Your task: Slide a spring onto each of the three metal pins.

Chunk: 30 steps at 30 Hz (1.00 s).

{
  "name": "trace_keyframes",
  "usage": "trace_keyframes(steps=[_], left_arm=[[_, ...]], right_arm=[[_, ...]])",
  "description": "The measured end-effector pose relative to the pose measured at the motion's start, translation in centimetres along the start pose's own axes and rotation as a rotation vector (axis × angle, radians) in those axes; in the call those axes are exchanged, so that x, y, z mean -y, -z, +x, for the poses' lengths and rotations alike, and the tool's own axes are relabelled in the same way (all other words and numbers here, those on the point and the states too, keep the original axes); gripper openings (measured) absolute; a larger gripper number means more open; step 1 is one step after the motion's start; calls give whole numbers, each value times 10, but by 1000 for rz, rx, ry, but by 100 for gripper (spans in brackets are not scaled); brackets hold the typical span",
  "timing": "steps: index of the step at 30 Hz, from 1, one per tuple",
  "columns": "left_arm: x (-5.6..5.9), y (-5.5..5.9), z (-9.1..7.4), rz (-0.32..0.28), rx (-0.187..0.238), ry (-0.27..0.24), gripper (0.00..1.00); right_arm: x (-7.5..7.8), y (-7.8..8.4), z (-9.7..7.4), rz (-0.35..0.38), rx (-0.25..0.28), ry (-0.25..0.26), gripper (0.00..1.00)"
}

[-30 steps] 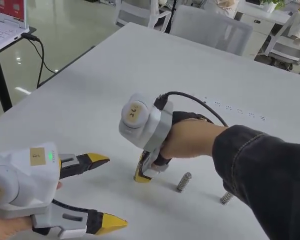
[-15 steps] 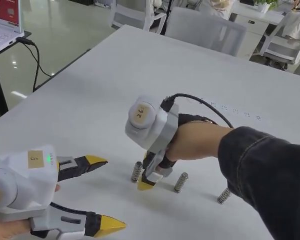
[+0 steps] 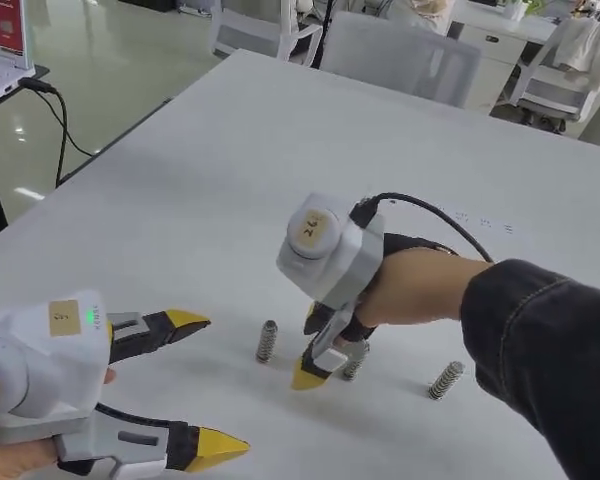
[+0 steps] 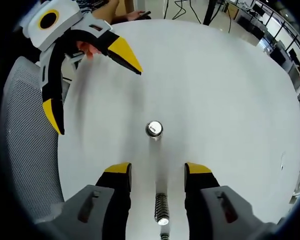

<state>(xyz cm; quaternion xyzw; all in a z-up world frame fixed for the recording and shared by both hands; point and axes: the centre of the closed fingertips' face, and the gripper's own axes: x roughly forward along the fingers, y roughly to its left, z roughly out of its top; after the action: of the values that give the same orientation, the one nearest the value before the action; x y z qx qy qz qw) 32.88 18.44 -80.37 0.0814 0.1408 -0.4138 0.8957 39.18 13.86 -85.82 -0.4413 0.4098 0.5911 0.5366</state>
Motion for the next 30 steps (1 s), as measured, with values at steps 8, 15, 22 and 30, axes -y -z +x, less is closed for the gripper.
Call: trace_keyframes(steps=[8, 15, 22, 30], left_arm=[[1, 0, 1, 1, -2, 2, 71], [2, -2, 2, 3, -1, 4, 71], [3, -4, 2, 4, -1, 2, 72], [5, -5, 2, 4, -2, 4, 72]], right_arm=[[5, 9, -6, 40, 44, 28, 55], [5, 18, -10, 72, 68, 37, 64], [5, 25, -14, 98, 100, 55, 75], [10, 34, -21, 133, 132, 90, 82]])
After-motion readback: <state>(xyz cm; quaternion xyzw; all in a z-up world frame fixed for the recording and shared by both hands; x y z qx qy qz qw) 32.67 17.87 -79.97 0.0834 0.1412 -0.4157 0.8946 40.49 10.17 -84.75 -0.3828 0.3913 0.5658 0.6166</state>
